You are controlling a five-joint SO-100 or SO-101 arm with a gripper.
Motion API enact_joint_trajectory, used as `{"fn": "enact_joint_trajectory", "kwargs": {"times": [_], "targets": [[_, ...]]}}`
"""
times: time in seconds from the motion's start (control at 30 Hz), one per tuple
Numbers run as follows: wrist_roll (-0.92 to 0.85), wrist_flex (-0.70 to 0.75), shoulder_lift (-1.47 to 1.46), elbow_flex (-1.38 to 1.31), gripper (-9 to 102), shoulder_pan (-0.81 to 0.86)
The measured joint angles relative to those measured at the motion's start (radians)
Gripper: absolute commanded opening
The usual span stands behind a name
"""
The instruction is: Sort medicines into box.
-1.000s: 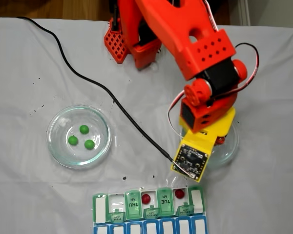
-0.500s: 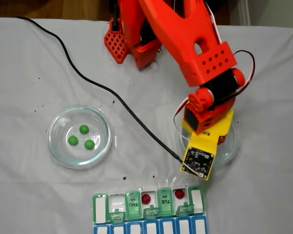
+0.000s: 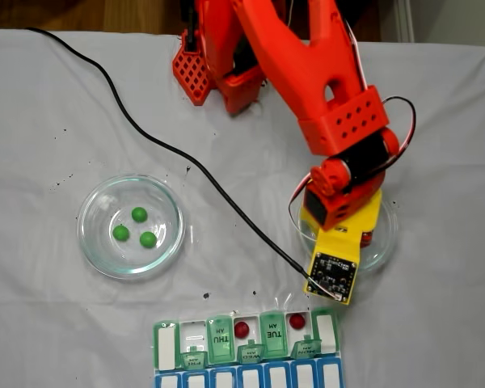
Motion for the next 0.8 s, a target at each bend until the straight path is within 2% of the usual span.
{"fn": "enact_joint_trajectory", "kwargs": {"times": [0.47, 0.8], "targets": [[-0.078, -0.054, -0.066, -0.002, 24, 0.025], [-0.146, -0.055, -0.094, -0.003, 15, 0.026]]}}
